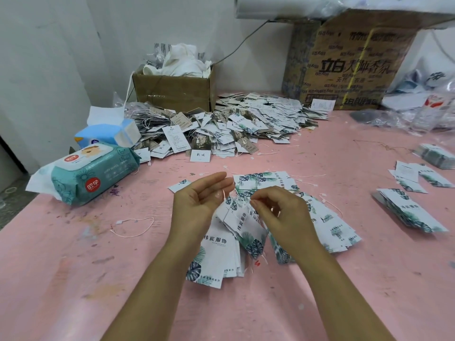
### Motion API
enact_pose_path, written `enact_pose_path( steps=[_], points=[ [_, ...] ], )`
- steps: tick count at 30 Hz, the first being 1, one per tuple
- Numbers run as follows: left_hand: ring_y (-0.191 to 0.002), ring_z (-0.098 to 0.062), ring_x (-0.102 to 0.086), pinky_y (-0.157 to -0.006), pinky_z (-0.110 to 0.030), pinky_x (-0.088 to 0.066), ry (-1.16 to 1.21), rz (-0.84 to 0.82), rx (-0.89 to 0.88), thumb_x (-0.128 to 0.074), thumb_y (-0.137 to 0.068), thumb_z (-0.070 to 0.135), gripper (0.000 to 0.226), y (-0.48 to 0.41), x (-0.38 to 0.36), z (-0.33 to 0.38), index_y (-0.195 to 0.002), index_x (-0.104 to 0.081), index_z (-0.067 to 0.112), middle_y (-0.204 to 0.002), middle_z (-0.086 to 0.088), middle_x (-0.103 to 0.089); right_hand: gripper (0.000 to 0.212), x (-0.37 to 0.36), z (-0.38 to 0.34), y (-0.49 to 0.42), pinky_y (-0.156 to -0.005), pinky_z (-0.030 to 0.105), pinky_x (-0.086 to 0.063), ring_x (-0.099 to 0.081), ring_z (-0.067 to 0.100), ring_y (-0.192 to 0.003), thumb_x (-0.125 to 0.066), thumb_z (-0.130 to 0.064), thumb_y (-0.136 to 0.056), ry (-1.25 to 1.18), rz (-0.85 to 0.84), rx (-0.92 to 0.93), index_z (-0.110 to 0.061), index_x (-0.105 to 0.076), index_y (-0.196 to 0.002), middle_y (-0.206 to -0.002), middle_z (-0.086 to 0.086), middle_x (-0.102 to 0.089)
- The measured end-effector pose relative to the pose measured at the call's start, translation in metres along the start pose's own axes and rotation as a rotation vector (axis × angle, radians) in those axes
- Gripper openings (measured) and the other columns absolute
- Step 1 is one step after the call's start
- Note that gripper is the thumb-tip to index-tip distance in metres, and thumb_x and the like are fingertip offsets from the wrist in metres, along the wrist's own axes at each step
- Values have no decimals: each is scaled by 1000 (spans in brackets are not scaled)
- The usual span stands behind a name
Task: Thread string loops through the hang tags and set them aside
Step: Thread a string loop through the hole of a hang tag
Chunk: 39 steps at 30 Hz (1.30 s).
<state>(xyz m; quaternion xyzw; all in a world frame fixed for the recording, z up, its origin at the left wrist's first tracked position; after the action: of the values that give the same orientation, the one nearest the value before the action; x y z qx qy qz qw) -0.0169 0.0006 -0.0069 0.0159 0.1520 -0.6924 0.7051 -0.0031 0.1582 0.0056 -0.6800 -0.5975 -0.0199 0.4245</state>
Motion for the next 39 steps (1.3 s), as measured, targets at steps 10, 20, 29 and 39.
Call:
enact_pose_path(
  steps=[10,20,29,39],
  points=[
    [-79,-15,-71,-74,-19,-54,-115,-8,-48,-68,-74,-10,28,3,-4,1,-85,-70,15,-79,0,-74,7,1,-3,1,-62,8,-42,-57,1,-69,-69,-5,-81,-67,19,16,-7,-70,-86,-73,-10,-60],
    [-79,-15,-71,-75,-21,-55,-163,-22,-61,-70,-74,-6,25,7,-9,2,-84,-70,17,-79,0,-74,9,-4,-9,2,-64,17,-46,-57,5,-71,-66,-11,-82,-102,9,56,-6,-71,-88,-77,-2,-65],
    [-77,-12,-70,-72,-18,-54,-163,-29,-48,-70,-73,-9,27,6,-10,1,-83,-70,16,-78,1,-74,6,-9,-5,2,-62,10,-39,-51,-2,-66,-64,-11,-86,-40,-59,0,-9,-68,-89,-75,-12,-57],
    [-70,3,-64,-67,-8,-46,-438,-87,-137,-72,-76,0,27,10,-15,5,-78,-70,27,-72,17,-70,4,-12,-5,2,-62,8,-35,-50,-2,-69,-61,-9,-86,-6,-99,-16,-12,-64,-87,-72,-19,-49]
  ],
)
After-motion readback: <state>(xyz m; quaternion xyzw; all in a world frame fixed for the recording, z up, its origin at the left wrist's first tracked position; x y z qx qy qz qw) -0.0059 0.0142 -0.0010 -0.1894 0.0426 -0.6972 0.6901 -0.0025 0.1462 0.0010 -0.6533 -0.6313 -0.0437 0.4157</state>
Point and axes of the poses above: each hand's wrist, its own y-axis away from the middle knuckle, its own x-axis out of the back of the hand, z = x × y, the point moved 7 cm from there along -y, towards the middle knuckle
